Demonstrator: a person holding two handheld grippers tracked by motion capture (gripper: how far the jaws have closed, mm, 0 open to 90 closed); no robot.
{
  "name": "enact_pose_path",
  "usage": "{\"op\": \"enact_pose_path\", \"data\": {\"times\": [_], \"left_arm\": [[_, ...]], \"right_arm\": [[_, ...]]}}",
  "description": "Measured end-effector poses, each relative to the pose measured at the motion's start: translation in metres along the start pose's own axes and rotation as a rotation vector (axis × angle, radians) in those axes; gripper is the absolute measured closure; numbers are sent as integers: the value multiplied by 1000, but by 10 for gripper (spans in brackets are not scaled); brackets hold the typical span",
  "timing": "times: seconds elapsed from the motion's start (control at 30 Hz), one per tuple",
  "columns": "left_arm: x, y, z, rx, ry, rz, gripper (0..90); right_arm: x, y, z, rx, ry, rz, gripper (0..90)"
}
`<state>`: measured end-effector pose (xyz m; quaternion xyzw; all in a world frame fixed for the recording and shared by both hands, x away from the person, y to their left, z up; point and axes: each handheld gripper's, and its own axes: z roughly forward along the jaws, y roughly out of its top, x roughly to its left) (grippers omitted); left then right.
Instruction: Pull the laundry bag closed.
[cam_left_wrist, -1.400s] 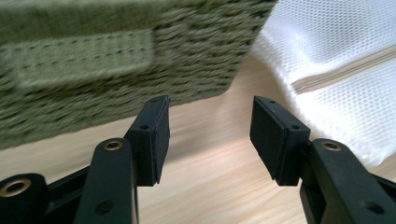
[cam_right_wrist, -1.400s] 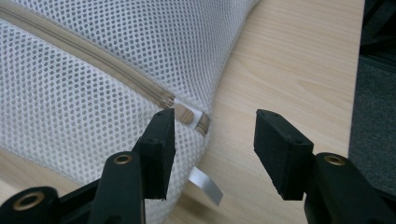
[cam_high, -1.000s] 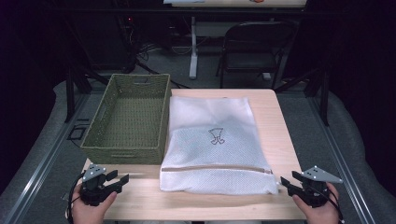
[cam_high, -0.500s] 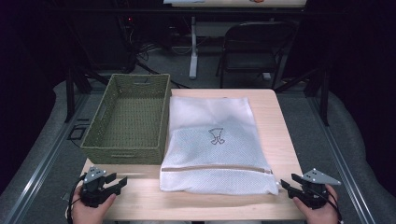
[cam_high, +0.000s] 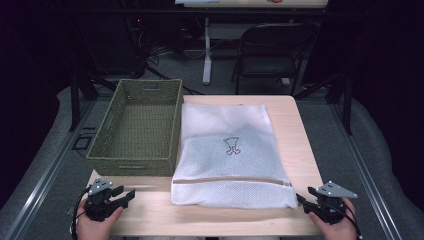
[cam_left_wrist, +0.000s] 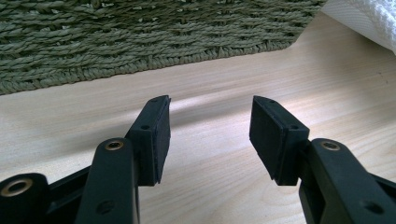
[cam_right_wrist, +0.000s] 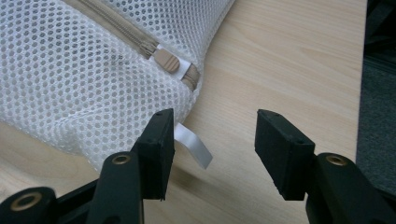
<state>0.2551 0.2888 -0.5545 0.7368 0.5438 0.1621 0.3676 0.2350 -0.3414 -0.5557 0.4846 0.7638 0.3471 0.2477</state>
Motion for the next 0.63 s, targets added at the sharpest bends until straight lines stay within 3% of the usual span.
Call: {"op": "enact_pose_path", "data": {"times": [0.47, 0.63], "left_arm": [[4, 0, -2, 0, 6, -4, 484], [6, 0, -10, -28, 18, -11, 484]], "right_arm": [[-9, -2, -4, -25, -7, 62, 471], [-10, -2, -7, -48, -7, 83, 471]]}}
